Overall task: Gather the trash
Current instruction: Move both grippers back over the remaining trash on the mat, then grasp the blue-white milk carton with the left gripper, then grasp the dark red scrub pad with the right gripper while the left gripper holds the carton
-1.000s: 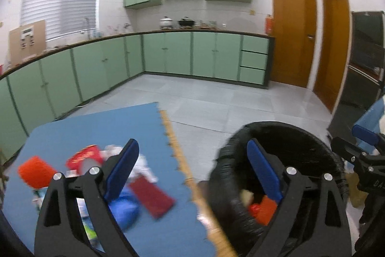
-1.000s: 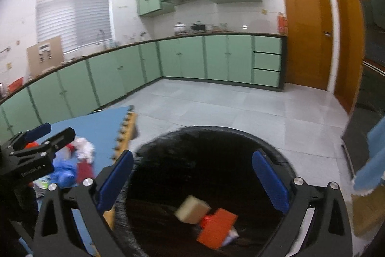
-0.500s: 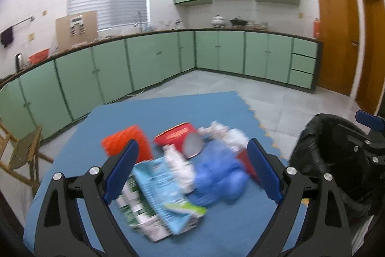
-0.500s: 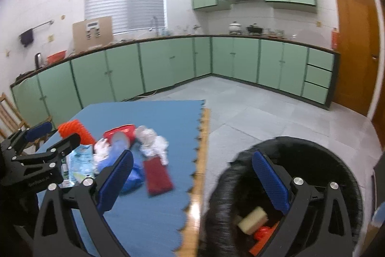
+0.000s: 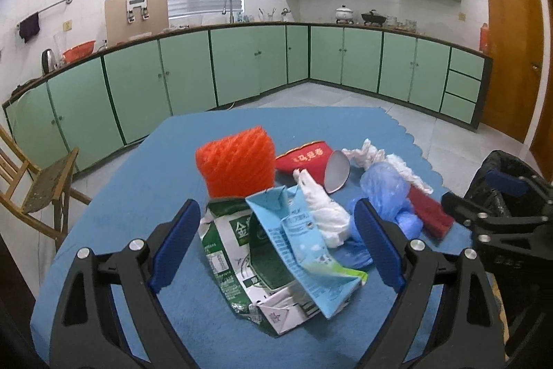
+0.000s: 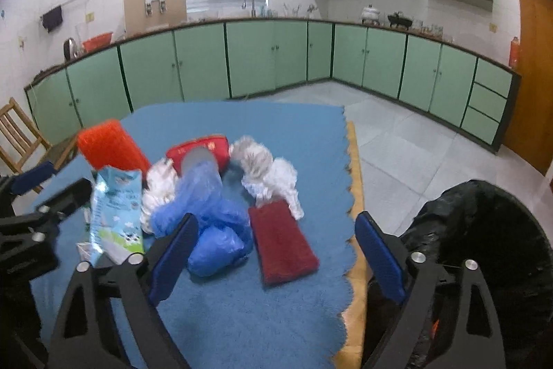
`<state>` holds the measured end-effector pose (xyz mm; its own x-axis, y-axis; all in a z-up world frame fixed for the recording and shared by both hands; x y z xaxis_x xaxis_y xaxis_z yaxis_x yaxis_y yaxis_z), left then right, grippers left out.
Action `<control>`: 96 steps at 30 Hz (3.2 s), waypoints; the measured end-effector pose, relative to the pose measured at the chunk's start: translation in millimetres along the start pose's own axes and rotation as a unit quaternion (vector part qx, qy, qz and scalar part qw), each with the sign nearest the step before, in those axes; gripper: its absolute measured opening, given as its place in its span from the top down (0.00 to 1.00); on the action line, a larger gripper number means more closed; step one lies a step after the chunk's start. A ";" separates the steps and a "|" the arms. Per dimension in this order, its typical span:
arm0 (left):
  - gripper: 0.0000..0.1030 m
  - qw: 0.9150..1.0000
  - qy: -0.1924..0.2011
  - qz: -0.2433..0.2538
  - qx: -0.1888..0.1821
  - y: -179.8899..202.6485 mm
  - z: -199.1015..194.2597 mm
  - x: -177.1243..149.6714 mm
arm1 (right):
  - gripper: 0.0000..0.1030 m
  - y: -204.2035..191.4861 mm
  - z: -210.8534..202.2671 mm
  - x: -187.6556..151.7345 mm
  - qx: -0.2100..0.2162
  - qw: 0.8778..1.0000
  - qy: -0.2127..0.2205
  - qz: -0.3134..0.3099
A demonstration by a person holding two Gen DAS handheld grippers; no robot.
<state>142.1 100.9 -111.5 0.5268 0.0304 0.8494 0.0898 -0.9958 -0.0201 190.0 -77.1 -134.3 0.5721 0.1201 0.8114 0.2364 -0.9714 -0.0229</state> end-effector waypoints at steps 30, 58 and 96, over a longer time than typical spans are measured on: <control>0.15 0.999 -0.040 0.008 -0.004 18.5 27.6 -18.7 | 0.53 15.3 50.6 -37.1 0.023 0.995 -0.098 -0.002; 0.47 0.992 -0.120 -0.014 -0.019 28.3 60.8 -36.8 | 0.54 18.6 6.5 -28.1 0.043 0.997 -0.066 0.023; 0.69 0.997 -0.002 -0.008 -0.071 70.2 -18.4 34.0 | 0.54 43.5 -70.1 27.7 0.043 0.997 0.037 0.048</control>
<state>150.7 30.5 -74.4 0.5296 0.0455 0.8470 -0.0221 -0.9975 0.0674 161.1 -130.4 -71.8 0.5370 0.0081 0.8435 0.2505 -0.9564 -0.1503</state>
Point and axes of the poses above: each gripper's, at about its wrist camera, not at the fingertips, and z roughly the way its jaws point, y to its right, x to its top, the point moved 6 cm from there along z, roughly the way its jaws point, and after that the axes turned 1 degree about -x, right-handed, at the moved point
